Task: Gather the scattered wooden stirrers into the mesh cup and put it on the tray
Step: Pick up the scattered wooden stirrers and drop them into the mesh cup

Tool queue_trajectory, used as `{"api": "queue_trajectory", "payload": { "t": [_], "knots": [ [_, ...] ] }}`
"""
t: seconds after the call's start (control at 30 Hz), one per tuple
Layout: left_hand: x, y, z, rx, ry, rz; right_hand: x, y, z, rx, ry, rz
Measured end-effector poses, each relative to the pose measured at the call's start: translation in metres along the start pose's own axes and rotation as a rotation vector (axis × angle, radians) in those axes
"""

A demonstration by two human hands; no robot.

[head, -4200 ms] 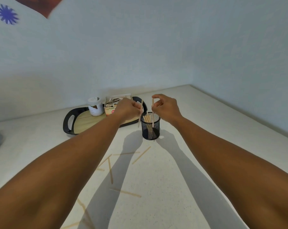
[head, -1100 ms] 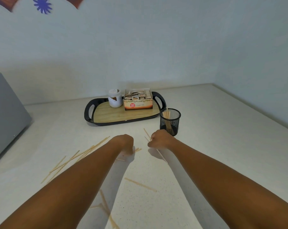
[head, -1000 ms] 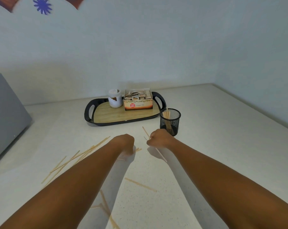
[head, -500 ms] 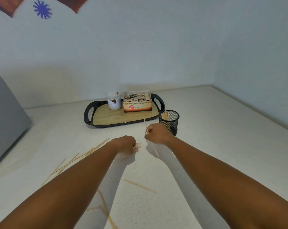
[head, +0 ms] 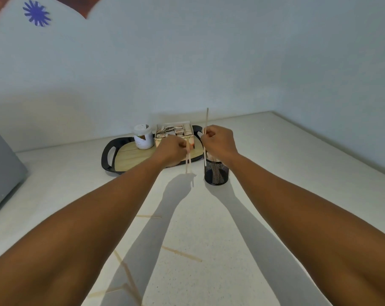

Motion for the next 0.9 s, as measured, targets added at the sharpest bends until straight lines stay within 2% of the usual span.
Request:
{"api": "queue_trajectory", "payload": {
  "t": [0.23,0.33,0.5,0.67,0.77,0.9],
  "knots": [
    [-0.012,0.024,0.036,0.021,-0.238,0.207,-0.025,0.014,0.017,0.061,0.039,0.104],
    [-0.007,0.032,0.047,0.024,-0.267,0.254,-0.029,0.017,0.024,0.073,0.002,0.137],
    [0.015,0.039,0.057,0.013,-0.210,0.201,-0.027,0.019,0.036,0.092,-0.086,0.120],
    [0.038,0.040,0.054,-0.004,-0.055,0.067,-0.015,0.021,0.054,0.149,-0.218,-0.016],
    [0.039,0.039,0.046,-0.035,0.023,0.062,-0.010,0.018,0.062,0.180,-0.325,-0.074],
    [0.031,0.035,0.022,-0.071,-0.001,0.072,-0.006,0.017,0.053,0.159,-0.270,-0.053]
  ]
}}
Point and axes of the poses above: each hand's wrist, its own y-axis towards the middle knuckle, its own x-axis out of the palm, z = x × y, the point moved 7 cm from there along y, towards the middle knuckle, and after that the axes turned 6 degrees about y, right-handed, at the moved point
